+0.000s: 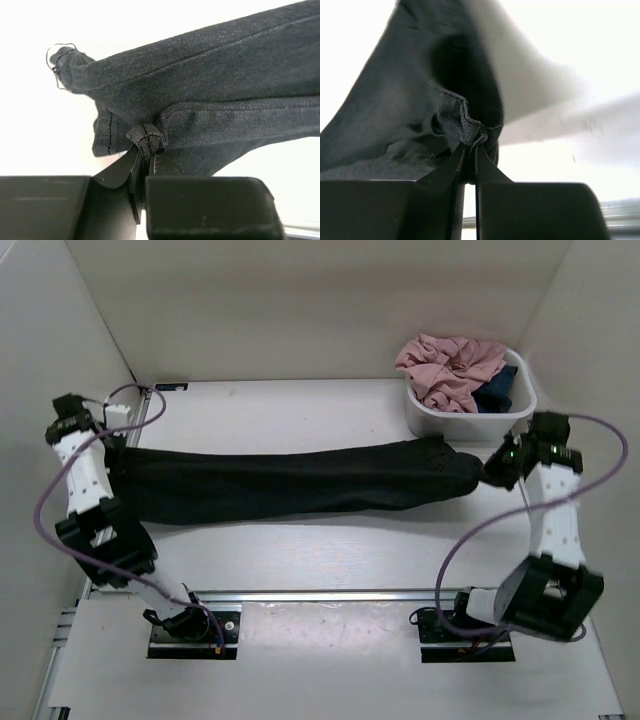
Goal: Fold and stack the trousers
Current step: Flatten the trousers out
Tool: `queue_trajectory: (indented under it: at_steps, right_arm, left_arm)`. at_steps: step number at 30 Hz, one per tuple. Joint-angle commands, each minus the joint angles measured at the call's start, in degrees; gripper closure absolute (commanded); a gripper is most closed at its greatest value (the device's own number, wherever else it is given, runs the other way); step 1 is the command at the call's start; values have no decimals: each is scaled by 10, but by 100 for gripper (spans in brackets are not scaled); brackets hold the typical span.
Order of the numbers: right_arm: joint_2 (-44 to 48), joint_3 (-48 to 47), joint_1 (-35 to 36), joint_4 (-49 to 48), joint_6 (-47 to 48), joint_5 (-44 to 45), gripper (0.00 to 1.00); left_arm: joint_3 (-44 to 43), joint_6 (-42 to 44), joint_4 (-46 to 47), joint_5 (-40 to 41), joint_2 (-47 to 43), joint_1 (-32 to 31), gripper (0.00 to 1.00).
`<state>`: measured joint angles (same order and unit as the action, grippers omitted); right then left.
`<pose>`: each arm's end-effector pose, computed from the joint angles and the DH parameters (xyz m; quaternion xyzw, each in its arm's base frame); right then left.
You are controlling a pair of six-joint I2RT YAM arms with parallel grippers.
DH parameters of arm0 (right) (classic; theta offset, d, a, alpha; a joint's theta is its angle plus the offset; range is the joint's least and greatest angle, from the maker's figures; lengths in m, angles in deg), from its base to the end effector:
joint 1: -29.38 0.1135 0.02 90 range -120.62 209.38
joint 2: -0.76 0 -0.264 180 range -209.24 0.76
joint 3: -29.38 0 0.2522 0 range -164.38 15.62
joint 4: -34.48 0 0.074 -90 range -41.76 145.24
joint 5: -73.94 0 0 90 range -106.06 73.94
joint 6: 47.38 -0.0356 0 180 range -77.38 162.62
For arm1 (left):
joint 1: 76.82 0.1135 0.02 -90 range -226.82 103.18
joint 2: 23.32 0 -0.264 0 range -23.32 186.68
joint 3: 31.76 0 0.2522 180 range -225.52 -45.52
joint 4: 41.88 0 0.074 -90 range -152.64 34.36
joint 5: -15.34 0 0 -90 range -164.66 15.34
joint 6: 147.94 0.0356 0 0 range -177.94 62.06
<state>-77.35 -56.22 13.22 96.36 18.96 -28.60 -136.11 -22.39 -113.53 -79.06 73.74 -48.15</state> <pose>0.2701 -0.0702 0.3163 0.2909 0.9012 0.1236 0.2965 0.3084 0.1655 0.3088 0.0670 0.9721 0.0862 0.2077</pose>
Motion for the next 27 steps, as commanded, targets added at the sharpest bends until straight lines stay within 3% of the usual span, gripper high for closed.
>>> queue_trajectory:
  at_steps: [1,5,9,15,19,25,27]
  right_arm:
    - [109,122,-20,1,-25,45,100]
    - [226,347,-26,-17,-85,82,100]
    - [281,437,-26,-30,-137,148,100]
    - [268,390,-26,51,-180,254,97]
    - [306,370,-26,105,-246,319,100]
    - [333,356,-26,117,-264,329,100]
    - [344,371,-26,123,-264,329,91]
  left_arm:
    - [124,57,1,-19,-101,58,86]
    - [298,110,37,-26,-193,84,86]
    - [399,139,56,-26,-257,111,86]
    - [445,207,56,-21,-336,166,86]
    - [430,225,63,-43,-361,217,86]
    - [412,244,66,-57,-362,233,84]
    - [433,254,66,-39,-367,238,81]
